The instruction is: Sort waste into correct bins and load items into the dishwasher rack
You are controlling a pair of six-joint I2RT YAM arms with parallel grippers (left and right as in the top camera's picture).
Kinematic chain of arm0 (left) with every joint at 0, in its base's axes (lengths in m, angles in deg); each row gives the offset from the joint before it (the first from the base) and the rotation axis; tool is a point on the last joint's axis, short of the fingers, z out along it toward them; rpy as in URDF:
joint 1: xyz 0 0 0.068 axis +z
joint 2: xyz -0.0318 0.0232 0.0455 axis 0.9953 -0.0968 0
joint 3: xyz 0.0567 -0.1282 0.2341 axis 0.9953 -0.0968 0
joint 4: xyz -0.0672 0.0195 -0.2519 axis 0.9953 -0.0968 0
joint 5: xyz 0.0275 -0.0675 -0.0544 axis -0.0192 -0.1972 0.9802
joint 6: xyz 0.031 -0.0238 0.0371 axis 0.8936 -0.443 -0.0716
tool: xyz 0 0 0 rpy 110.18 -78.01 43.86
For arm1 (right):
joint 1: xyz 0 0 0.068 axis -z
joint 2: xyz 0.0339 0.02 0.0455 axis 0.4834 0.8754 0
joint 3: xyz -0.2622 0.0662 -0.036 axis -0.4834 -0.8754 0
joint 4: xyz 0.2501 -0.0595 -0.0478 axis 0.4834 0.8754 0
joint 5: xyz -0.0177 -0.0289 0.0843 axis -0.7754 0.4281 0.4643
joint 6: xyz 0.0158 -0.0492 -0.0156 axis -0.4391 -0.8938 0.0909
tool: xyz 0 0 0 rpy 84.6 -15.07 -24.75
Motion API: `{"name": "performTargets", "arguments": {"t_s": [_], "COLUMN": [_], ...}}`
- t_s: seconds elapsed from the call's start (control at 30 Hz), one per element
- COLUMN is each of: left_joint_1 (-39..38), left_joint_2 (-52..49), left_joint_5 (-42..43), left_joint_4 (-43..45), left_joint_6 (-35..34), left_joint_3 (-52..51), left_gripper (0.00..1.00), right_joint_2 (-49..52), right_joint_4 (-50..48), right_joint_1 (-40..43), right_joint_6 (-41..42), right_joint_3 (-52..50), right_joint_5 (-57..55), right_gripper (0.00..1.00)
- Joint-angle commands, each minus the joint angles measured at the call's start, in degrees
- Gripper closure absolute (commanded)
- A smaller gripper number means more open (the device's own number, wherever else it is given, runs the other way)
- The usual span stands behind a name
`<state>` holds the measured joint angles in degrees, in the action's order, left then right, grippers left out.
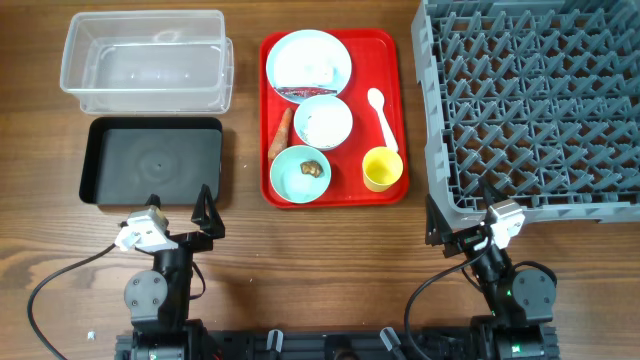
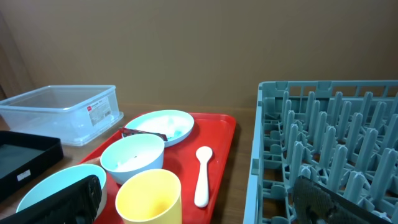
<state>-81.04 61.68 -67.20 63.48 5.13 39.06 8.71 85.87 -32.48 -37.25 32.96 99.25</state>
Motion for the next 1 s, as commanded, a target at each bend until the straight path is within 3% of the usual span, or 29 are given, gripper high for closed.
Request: {"name": "performTargets", "arguments": {"t_s": [0.0,0.77,0.97], "left_joint_1": [0.1,0.1,0.1], "left_joint_2": [0.6,0.6,0.6], "left_joint_5": [0.9,0.9,0.9], "left_joint_4": [-0.1,-0.1,-0.1], "left_joint_6": [-0.3,-0.3,-0.3], "left_joint_3": [-0.3,-0.3,-0.3], "left_gripper": [0.00,0.00,0.00], "right_joint_2": [-0.2,-0.2,-0.2], "right_joint_4": [-0.1,-0.1,0.0], "right_joint_1": [-0.3,-0.3,-0.3], "right_joint_6": [-1.0,-1.0,-5.7], "right_joint_3": [-0.2,-0.2,-0.2], "right_joint_5": [-0.3,-0.3,-1.6], "right_gripper": [0.00,0.00,0.01]}}
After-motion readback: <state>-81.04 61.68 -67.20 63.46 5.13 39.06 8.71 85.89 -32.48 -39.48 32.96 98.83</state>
